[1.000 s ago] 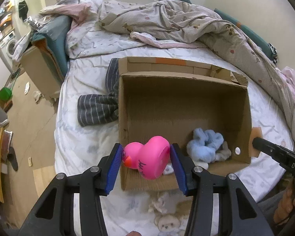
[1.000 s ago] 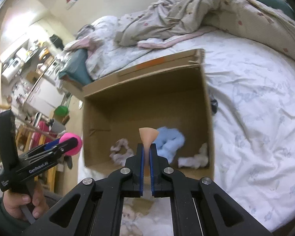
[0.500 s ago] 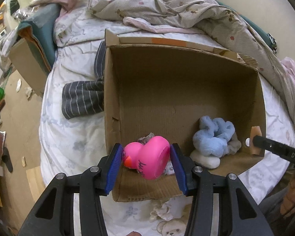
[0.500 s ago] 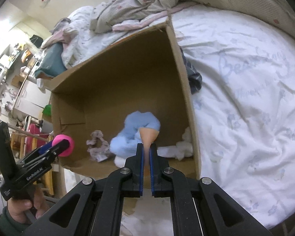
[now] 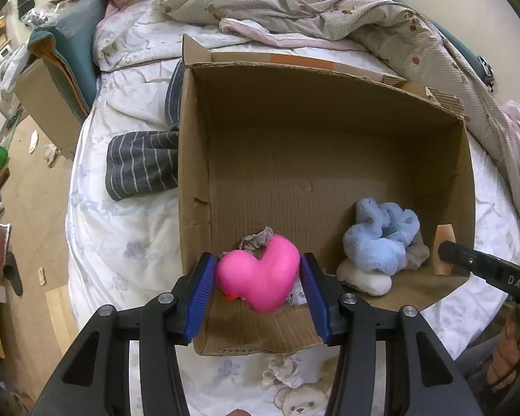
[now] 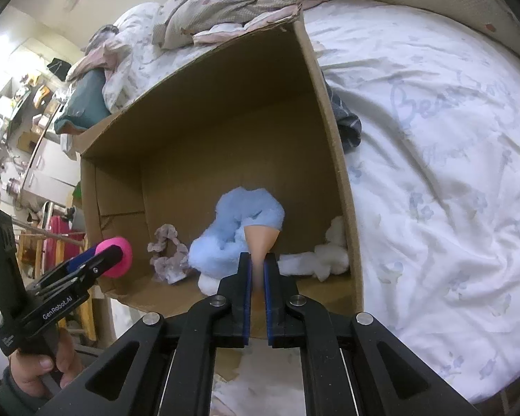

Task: Organize soft objects
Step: 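Carry the pink duck and beige foam piece over the box with both grippers, then open both grippers to drop the duck and foam piece into the box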

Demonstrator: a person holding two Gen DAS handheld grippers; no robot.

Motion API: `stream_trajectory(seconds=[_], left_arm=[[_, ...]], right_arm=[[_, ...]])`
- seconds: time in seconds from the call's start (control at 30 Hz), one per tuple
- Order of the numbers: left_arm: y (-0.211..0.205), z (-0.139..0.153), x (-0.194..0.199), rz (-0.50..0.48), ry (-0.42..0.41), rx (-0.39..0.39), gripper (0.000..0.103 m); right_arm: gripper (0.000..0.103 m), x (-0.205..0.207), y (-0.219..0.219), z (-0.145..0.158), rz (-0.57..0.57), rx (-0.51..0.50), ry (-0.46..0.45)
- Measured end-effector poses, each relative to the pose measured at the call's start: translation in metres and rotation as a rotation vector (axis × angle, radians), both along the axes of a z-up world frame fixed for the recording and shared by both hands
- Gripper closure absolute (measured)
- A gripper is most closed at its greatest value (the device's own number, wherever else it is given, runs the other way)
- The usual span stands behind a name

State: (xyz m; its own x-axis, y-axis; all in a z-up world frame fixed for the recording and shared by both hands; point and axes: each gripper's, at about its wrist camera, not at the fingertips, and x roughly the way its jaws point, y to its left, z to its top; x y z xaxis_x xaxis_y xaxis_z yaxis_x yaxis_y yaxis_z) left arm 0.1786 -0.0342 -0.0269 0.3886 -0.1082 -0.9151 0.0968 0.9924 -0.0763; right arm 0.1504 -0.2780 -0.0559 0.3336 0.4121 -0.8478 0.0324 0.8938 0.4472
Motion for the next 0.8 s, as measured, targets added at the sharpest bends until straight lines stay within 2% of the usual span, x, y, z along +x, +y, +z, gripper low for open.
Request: stream_trajectory(seconds=[0.53, 0.57, 0.67, 0.8], left_arm=[[-0.0027, -0.0029, -0.0032, -0.015, 0.004, 0.009, 0.056], [-0.0021, -0.0022, -0.0032, -0.015, 0.000, 0.007, 0.055], [0.0008, 0.0003, -0.0036, 0.001, -0.008, -0.008, 0.044], [0.0037, 0.0045, -0.0037, 0.010, -0.019, -0.032, 0.041]], right_arm=[[0.093, 0.0016, 0.0025, -0.0013, 0.005, 0.014, 0.002], [0.093, 0.0022, 0.0033, -0.0011, 0.006, 0.014, 0.002], [0.088, 0.0043, 0.0045, 0.0011, 0.002, 0.019, -0.007], [0.079, 0.0053, 0.0062, 0.0035, 0.000, 0.014, -0.022]])
